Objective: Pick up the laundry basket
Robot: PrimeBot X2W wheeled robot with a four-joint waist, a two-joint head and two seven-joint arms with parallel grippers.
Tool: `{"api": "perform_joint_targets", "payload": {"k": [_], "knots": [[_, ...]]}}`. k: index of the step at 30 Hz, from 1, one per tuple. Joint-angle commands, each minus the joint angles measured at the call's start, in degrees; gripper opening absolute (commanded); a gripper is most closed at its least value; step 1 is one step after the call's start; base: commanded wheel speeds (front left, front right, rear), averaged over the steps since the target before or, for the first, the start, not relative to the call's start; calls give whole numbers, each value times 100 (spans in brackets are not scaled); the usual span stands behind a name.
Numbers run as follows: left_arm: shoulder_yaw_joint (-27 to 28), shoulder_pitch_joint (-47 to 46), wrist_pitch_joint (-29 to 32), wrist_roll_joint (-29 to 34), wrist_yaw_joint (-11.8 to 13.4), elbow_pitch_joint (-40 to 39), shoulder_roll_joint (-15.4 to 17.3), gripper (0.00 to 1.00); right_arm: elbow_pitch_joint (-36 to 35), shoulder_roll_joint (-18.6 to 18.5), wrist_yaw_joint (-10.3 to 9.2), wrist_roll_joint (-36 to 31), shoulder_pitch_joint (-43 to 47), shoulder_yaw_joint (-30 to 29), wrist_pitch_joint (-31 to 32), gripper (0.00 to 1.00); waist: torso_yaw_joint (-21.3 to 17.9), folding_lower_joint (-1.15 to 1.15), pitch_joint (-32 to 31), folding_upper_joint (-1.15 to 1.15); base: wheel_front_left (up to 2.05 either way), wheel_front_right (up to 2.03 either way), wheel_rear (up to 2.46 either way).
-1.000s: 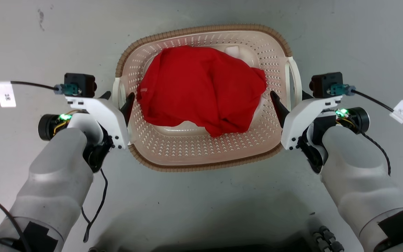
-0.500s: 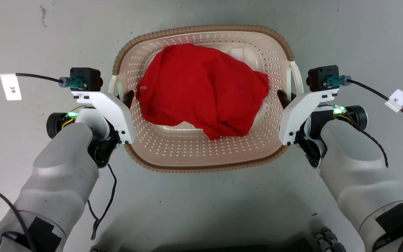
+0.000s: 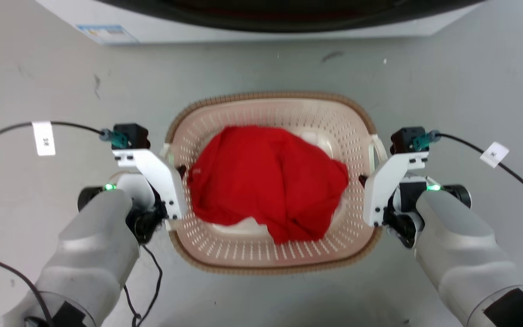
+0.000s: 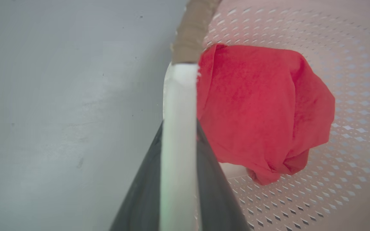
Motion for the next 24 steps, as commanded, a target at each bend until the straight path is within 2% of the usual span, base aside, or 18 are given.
{"api": "perform_joint_targets", "payload": {"k": [1, 12, 17, 24], "knots": [[-76, 145, 93, -121, -30, -25, -122, 0, -10, 100, 77, 82, 152, 101, 127, 0, 51, 0, -653, 0, 0, 0, 0], [-236, 482, 628, -656, -30, 151, -38, 0, 84, 92, 76, 566, 406, 329, 1276, 0, -2, 0, -1915, 0, 0, 0, 0], [-302, 463, 942, -803, -30, 228, -26, 0, 136, 92, 76, 776, 340, 358, 1901, 0, 13, 0, -2297, 0, 0, 0, 0], [-362, 359, 1249, -945, -30, 336, -18, 0, 205, 87, 77, 969, 196, 313, 2433, 0, 13, 0, -2753, 0, 0, 0, 0]]}}
